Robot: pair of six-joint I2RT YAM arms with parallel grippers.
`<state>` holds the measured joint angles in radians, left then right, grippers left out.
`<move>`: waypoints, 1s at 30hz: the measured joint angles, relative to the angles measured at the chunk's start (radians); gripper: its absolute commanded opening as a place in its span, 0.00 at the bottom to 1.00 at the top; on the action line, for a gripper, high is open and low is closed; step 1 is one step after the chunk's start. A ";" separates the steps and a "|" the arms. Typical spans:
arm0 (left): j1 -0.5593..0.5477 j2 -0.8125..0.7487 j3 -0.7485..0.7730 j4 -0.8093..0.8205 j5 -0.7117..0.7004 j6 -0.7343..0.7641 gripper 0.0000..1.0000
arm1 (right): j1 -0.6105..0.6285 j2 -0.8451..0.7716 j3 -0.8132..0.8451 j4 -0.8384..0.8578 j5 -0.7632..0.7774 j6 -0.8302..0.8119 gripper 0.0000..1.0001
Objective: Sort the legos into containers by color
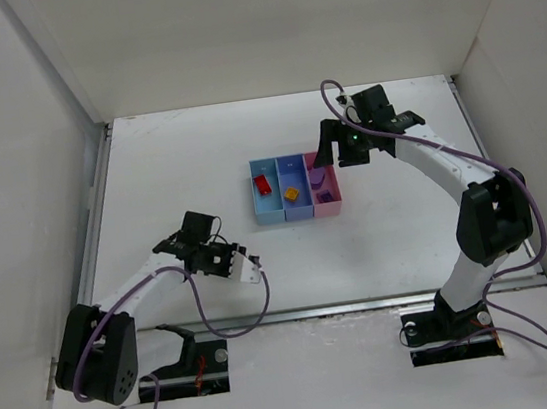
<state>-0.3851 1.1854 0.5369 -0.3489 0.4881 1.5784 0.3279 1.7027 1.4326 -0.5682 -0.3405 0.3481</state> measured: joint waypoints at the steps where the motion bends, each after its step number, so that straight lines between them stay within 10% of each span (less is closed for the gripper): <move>1: -0.002 0.005 0.000 -0.002 0.003 0.002 0.25 | 0.000 0.000 0.000 0.000 0.000 0.000 0.84; 6: -0.011 0.008 0.002 -0.008 0.011 0.011 0.43 | 0.001 0.000 0.000 0.000 0.000 0.000 0.84; 30: -0.016 0.282 0.303 -0.286 -0.042 0.374 0.63 | 0.008 0.000 0.002 -0.002 0.008 -0.001 0.84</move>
<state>-0.4011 1.4670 0.8402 -0.6350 0.4465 1.9522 0.3355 1.7027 1.4342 -0.5697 -0.3325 0.3473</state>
